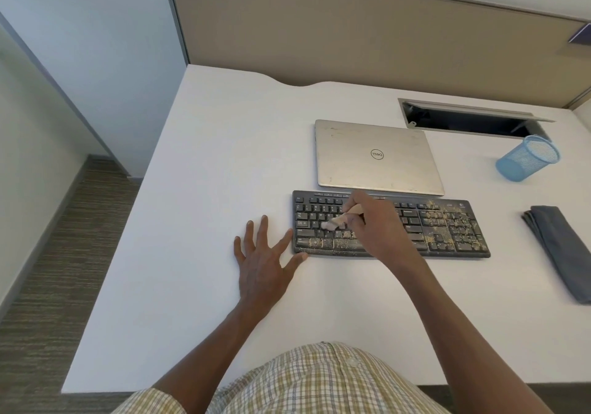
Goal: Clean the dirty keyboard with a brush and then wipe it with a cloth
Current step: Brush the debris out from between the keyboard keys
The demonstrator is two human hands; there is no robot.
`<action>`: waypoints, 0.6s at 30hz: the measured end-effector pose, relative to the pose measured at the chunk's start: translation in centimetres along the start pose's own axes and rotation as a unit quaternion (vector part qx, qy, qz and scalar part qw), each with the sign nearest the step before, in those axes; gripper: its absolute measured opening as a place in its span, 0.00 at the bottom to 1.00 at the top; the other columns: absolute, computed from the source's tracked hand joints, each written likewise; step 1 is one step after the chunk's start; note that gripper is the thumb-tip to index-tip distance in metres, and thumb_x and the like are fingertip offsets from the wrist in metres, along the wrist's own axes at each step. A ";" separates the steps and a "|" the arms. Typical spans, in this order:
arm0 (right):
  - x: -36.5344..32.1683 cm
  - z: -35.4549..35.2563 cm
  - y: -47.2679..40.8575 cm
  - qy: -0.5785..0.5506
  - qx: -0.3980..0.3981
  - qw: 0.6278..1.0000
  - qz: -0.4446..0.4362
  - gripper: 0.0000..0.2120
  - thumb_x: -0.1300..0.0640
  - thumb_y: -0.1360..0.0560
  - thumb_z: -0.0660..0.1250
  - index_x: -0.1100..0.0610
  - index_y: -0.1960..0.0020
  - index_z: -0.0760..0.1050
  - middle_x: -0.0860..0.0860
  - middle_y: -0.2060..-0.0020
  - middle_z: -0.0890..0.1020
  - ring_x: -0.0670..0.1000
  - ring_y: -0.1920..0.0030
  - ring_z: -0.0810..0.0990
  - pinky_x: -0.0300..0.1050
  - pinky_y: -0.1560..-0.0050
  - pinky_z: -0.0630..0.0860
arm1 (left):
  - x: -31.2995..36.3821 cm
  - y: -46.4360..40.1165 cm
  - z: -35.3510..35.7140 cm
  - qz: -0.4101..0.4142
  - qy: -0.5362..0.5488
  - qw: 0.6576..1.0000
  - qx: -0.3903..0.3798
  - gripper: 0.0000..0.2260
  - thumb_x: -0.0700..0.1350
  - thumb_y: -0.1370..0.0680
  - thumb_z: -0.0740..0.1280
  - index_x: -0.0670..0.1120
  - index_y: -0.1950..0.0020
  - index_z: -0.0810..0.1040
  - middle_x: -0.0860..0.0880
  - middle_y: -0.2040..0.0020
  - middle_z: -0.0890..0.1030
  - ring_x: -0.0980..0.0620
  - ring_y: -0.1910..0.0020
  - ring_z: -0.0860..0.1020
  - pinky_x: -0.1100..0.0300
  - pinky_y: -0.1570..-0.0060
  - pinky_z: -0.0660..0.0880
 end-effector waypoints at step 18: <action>1.0 -1.0 0.6 0.136 0.014 0.990 -0.041 0.10 0.71 0.28 0.68 0.57 0.55 0.75 0.51 0.66 0.83 0.42 0.71 0.72 0.32 0.71 0.62 | -0.1 0.0 0.1 0.001 -0.003 1.000 0.006 0.29 0.73 0.23 0.53 0.63 0.26 0.72 0.46 0.17 0.55 0.41 0.18 0.47 0.37 0.23 0.47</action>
Point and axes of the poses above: each hand's wrist, its own y-axis away from the middle knuckle, its own z-axis out of the palm, x = y × z, the point moved 10 cm from there along -y, towards the middle knuckle
